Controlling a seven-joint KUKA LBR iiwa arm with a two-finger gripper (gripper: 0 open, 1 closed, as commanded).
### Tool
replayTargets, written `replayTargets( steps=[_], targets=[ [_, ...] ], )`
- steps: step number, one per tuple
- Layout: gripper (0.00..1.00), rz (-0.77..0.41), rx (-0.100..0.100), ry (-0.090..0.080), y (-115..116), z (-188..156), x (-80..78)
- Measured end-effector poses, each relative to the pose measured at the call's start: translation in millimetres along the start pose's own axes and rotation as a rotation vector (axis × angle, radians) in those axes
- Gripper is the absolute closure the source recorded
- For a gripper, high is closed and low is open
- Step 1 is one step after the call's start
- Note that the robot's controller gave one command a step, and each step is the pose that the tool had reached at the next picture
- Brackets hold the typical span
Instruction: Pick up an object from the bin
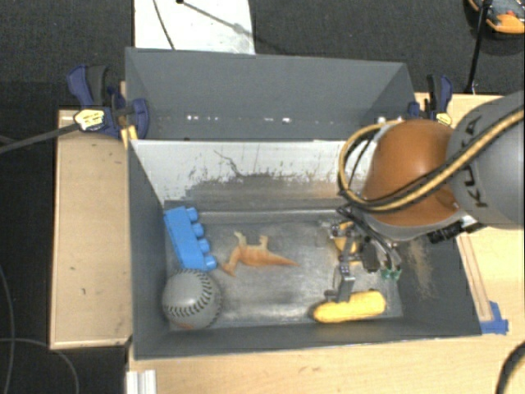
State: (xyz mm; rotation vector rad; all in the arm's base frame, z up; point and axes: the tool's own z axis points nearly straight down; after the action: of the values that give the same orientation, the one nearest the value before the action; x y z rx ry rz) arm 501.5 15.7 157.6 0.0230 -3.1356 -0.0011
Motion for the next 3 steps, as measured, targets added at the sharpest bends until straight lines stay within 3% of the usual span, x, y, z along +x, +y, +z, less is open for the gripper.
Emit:
replayTargets(
  steps=[1,2,3],
  targets=[
    [0.0,0.0,0.0,-0.008,0,-4,-1.8],
    [0.0,-0.049,0.001,-0.012,-66,79,22.3],
    [0.0,-0.15,0.001,-0.007,-59,59,23.7]
  ],
)
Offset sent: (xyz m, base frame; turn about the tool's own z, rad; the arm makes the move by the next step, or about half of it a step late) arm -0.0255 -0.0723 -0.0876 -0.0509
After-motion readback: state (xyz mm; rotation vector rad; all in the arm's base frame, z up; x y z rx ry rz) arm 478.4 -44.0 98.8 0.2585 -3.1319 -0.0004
